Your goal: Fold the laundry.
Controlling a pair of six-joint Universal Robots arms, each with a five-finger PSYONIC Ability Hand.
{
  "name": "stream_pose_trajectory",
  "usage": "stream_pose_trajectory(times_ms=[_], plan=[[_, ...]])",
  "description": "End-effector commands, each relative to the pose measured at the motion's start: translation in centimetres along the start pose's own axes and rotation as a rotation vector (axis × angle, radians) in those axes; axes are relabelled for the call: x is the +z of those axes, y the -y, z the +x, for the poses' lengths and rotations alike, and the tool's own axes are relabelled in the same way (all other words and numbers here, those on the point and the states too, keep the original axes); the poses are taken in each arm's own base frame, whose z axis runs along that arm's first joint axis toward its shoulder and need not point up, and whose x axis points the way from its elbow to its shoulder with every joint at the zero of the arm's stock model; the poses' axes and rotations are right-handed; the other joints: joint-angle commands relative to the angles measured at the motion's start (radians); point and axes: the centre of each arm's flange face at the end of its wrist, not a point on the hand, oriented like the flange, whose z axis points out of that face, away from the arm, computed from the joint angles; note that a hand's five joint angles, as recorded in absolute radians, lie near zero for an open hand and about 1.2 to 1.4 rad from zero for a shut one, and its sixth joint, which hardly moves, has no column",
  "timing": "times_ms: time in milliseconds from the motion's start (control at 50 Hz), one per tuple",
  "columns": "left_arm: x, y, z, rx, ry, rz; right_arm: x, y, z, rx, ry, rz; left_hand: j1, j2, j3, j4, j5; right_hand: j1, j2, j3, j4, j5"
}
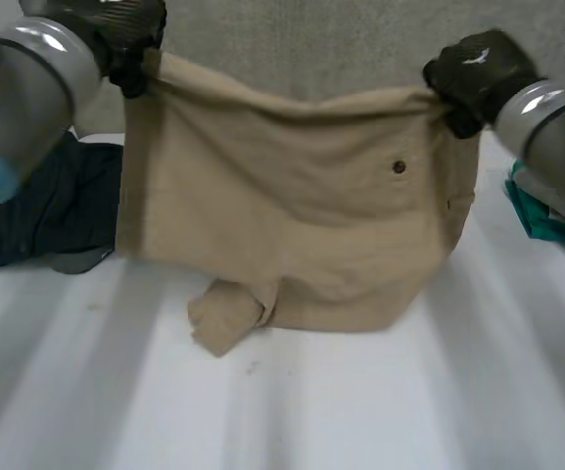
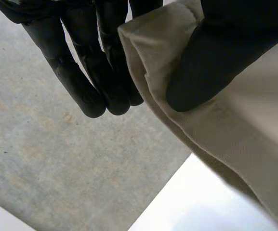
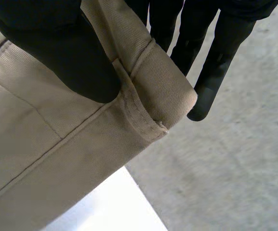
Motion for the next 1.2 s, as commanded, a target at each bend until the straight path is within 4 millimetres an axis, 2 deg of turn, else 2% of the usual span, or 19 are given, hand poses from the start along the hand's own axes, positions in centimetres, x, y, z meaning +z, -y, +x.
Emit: stream_pose_trajectory(times_ms=[20, 100, 160, 220, 300, 380, 480, 580, 600, 660, 740, 780, 900, 960, 1040, 1060, 1120, 1140, 1200], plan=[[4.8, 3.8, -3.4, -0.027, 0.194, 0.320, 4.7, 3.6, 0.9, 0.020, -0.258, 0.307, 0.248, 0.199, 0.209, 0.202, 0.210, 0.294, 0.238, 0.211, 0.202, 0.203], [2.4, 10.8, -8.0, -0.124, 0.374, 0.675, 4.1, 9.4, 6.6, 0.121, -0.553, 0.668, 0.248, 0.199, 0.209, 0.202, 0.210, 0.294, 0.238, 0.211, 0.202, 0.203], [0.2, 13.8, -10.1, -0.199, 0.429, 0.849, 2.7, 11.9, 7.4, 0.133, -0.572, 0.799, 0.248, 0.199, 0.209, 0.202, 0.210, 0.294, 0.238, 0.211, 0.202, 0.203], [-0.3, 13.9, -10.4, -0.223, 0.409, 0.858, 2.9, 11.4, 6.6, 0.107, -0.504, 0.786, 0.248, 0.199, 0.209, 0.202, 0.210, 0.294, 0.238, 0.211, 0.202, 0.203], [1.2, 10.7, -8.8, -0.212, 0.337, 0.723, 3.6, 9.3, 5.0, 0.103, -0.424, 0.700, 0.248, 0.199, 0.209, 0.202, 0.210, 0.294, 0.238, 0.211, 0.202, 0.203], [3.4, 5.1, -7.0, -0.209, 0.293, 0.519, 4.3, 5.8, 3.0, 0.102, -0.350, 0.543, 0.248, 0.199, 0.209, 0.202, 0.210, 0.294, 0.238, 0.211, 0.202, 0.203], [4.5, -4.4, -2.0, -0.211, 0.179, 0.205, 4.6, -1.1, -2.5, 0.093, -0.152, 0.332, 0.248, 0.199, 0.209, 0.202, 0.210, 0.294, 0.238, 0.211, 0.202, 0.203], [2.8, -13.7, 5.1, -0.172, 0.014, -0.098, 3.5, -8.4, -9.2, 0.048, 0.048, 0.143, 0.248, 0.199, 0.209, 0.202, 0.210, 0.294, 0.238, 0.211, 0.202, 0.203], [2.4, -14.7, 5.9, -0.162, -0.009, -0.133, 2.8, -10.8, -11.3, 0.013, 0.097, 0.072, 0.248, 0.199, 0.209, 0.202, 0.210, 0.294, 0.238, 0.211, 0.202, 0.203], [0.6, -17.8, 8.5, -0.108, -0.075, -0.258, 1.6, -14.0, -13.7, -0.057, 0.154, -0.042, 0.248, 0.199, 0.209, 0.202, 0.210, 0.294, 0.238, 0.211, 0.202, 0.203], [-1.7, -18.8, 9.5, -0.070, -0.107, -0.351, 0.2, -15.6, -13.9, -0.117, 0.186, -0.171, 0.248, 0.199, 0.209, 0.202, 0.210, 0.294, 0.238, 0.211, 0.202, 0.203], [-2.5, -18.3, 9.5, -0.066, -0.111, -0.360, -0.2, -15.8, -13.5, -0.133, 0.189, -0.209, 0.248, 0.199, 0.209, 0.202, 0.210, 0.294, 0.238, 0.211, 0.202, 0.203], [-5.5, -14.0, 7.4, -0.023, -0.122, -0.340, -2.4, -13.5, -11.1, -0.185, 0.208, -0.265, 0.248, 0.199, 0.209, 0.202, 0.210, 0.294, 0.238, 0.211, 0.202, 0.203], [-6.5, -12.2, 6.2, -0.022, -0.114, -0.331, -3.5, -10.6, -9.1, -0.217, 0.178, -0.240, 0.248, 0.199, 0.209, 0.202, 0.210, 0.294, 0.238, 0.211, 0.202, 0.203], [-8.3, -7.1, 3.2, -0.042, -0.052, -0.198, -4.6, -5.5, -5.3, -0.224, 0.063, -0.129, 0.248, 0.199, 0.209, 0.202, 0.210, 0.294, 0.238, 0.211, 0.202, 0.203], [-8.8, -4.7, 1.8, -0.051, -0.011, -0.112, -4.8, -3.2, -3.5, -0.215, 0.000, -0.066, 0.248, 0.199, 0.209, 0.202, 0.210, 0.294, 0.238, 0.211, 0.202, 0.203], [-9.7, -0.8, -0.5, -0.067, 0.067, 0.040, -5.4, 0.5, -0.8, -0.183, -0.097, 0.040, 0.248, 0.199, 0.209, 0.202, 0.210, 0.294, 0.238, 0.211, 0.202, 0.203], [-10.4, 1.8, -2.1, -0.082, 0.125, 0.147, -5.8, 2.7, 0.7, -0.152, -0.150, 0.107, 0.248, 0.199, 0.209, 0.202, 0.210, 0.294, 0.238, 0.211, 0.202, 0.203], [-10.6, 4.5, -4.4, -0.109, 0.212, 0.273, -6.1, 5.3, 3.0, -0.082, -0.210, 0.189, 0.248, 0.199, 0.209, 0.202, 0.210, 0.294, 0.238, 0.211, 0.202, 0.203]])
